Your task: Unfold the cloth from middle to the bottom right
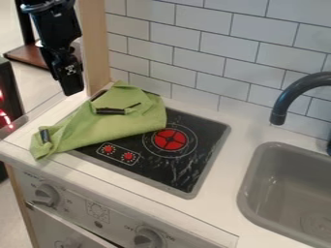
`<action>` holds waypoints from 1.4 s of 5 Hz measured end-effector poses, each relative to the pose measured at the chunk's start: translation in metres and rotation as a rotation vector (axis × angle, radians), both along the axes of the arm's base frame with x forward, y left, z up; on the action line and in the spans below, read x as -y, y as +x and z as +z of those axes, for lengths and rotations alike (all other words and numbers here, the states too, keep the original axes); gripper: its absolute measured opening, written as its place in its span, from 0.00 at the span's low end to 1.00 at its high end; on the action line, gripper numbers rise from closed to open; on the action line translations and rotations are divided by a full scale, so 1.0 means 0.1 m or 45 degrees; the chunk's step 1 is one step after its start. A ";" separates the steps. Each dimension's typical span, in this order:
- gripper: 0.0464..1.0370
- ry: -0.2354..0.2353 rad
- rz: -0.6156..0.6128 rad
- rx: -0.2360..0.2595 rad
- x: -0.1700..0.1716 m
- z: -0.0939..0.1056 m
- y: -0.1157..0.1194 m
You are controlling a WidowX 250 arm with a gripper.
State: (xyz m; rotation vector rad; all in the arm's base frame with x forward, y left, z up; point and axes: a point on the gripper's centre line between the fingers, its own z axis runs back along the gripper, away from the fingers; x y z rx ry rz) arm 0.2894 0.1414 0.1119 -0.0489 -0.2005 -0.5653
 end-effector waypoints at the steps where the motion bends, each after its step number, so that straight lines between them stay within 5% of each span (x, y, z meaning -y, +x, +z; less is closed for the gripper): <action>1: 0.96 -0.023 0.010 -0.039 0.02 -0.10 -0.02; 4: 0.96 -0.072 0.123 -0.079 -0.12 -0.38 0.42; 5: 0.96 -0.030 0.097 -0.102 -0.05 -0.53 0.60; 7: 0.96 -0.037 0.101 -0.160 -0.05 -0.77 0.82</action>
